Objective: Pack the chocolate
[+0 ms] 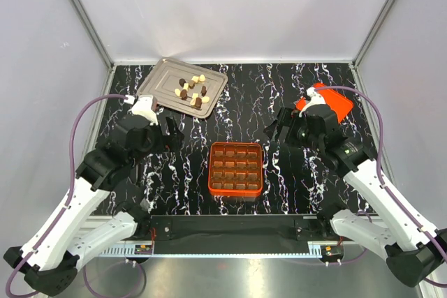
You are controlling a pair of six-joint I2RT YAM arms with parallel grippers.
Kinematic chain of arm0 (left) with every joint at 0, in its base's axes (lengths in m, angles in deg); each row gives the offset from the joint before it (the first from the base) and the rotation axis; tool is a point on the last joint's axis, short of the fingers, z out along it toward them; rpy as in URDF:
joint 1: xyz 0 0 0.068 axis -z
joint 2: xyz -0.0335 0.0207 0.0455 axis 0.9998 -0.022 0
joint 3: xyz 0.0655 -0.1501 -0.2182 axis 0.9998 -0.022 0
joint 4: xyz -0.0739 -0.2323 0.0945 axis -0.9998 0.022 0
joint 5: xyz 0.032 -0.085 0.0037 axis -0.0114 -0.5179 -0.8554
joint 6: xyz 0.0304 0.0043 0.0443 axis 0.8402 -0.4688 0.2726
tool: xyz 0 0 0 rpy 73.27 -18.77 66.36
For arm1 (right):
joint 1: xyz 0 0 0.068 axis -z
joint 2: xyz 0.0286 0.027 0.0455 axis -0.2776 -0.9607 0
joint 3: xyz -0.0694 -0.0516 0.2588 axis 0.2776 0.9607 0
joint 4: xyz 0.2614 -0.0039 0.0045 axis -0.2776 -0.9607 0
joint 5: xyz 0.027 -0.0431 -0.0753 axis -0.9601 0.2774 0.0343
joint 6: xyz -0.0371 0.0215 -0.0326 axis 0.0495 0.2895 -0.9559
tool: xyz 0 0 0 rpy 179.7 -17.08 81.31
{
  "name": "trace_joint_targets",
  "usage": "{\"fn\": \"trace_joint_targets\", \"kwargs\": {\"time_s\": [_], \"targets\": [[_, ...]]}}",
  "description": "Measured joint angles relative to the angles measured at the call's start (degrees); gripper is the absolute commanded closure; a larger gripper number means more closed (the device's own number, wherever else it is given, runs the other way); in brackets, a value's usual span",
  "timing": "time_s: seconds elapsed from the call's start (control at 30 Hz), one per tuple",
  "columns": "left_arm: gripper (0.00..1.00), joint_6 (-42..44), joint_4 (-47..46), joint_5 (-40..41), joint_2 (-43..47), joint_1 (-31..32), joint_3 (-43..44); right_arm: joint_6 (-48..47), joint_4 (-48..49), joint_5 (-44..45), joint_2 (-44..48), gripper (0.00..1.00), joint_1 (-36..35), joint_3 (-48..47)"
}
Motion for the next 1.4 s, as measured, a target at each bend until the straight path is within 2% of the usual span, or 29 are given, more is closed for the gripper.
{"fn": "trace_joint_targets", "kwargs": {"time_s": [0.2, 0.4, 0.53, 0.6, 0.7, 0.9, 1.07, 1.23, 1.4], "targets": [[0.01, -0.24, 0.76, 2.4, -0.59, 0.0, 0.61, -0.04, -0.02, 0.11, 0.85, 0.0, 0.0, 0.0], [0.01, 0.09, 3.72, 7.26, -6.54, -1.81, 7.78, -0.17, 0.0, 0.04, 1.03, 0.0, 0.0, 0.0], [0.04, 1.66, 3.91, 7.89, -12.39, -12.17, 10.1, -0.15, 0.15, -0.15, 1.05, 0.0, 0.0, 0.0], [0.06, 2.38, 3.96, 8.02, -16.81, -19.45, 10.1, -0.15, 0.76, -0.83, 1.27, 0.0, 0.0, 0.04], [0.09, 3.23, 2.86, 8.02, -24.04, -26.38, 9.44, -0.07, 2.36, -2.21, 2.43, 0.0, 0.0, 0.63], [0.23, 4.57, -1.79, 4.0, -32.37, -35.26, 3.45, 0.37, 4.72, -5.49, 5.49, 0.0, 0.0, 2.23], [0.32, 5.53, -4.72, -1.27, -41.79, -42.03, 3.08, 0.33, 5.88, -6.14, 6.73, 0.0, 0.0, 3.58], [0.39, 6.64, -5.81, -5.7, -48.15, -42.51, 3.08, 0.28, 6.78, -6.16, 7.19, 0.0, 0.0, 5.29], [0.57, 7.74, -6.69, -8.9, -51.69, -42.34, 3.1, 0.22, 7.96, -6.56, 6.16, 0.0, 0.0, 5.35]]}}
